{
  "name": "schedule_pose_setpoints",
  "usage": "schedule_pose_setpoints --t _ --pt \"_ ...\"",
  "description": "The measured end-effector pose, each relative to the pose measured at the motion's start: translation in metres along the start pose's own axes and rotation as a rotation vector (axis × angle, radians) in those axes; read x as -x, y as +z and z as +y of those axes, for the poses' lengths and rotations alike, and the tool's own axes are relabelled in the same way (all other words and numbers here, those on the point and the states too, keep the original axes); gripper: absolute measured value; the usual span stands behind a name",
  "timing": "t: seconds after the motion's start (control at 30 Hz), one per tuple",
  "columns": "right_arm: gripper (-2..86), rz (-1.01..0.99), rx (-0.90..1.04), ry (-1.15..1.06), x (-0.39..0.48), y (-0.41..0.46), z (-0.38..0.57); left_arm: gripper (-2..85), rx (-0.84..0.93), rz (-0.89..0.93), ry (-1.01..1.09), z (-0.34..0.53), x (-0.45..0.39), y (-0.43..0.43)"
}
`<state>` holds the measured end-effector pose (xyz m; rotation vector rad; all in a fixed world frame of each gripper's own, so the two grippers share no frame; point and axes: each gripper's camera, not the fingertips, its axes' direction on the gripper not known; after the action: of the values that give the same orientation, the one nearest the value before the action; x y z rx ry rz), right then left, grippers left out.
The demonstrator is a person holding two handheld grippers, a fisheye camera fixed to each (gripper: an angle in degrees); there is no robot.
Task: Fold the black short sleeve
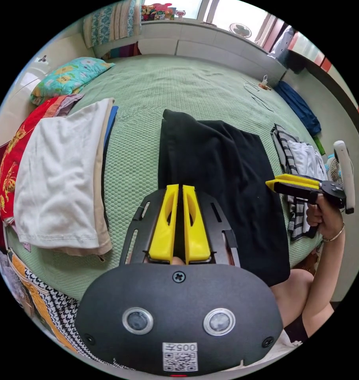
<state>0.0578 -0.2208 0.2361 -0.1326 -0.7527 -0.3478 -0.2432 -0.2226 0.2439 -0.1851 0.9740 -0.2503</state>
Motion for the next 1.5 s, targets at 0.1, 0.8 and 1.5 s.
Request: schedule_pose_setpoints --t 0.1,0.8,1.5 --pt "6.9 -0.045 -0.007 -0.011 -0.004 -0.002 -0.006 0.7 -0.001 0.006 0.008 -0.005 0.006 -0.002" --pt "8.5 0.026 -0.252 -0.008 0.033 -0.027 0.016 -0.2 -0.065 -0.037 0.002 -0.014 0.067 -0.046" --pt "7.4 0.249 -0.347 -0.371 0.254 0.055 -0.049 -0.2 -0.157 0.207 -0.123 -0.013 0.212 -0.117"
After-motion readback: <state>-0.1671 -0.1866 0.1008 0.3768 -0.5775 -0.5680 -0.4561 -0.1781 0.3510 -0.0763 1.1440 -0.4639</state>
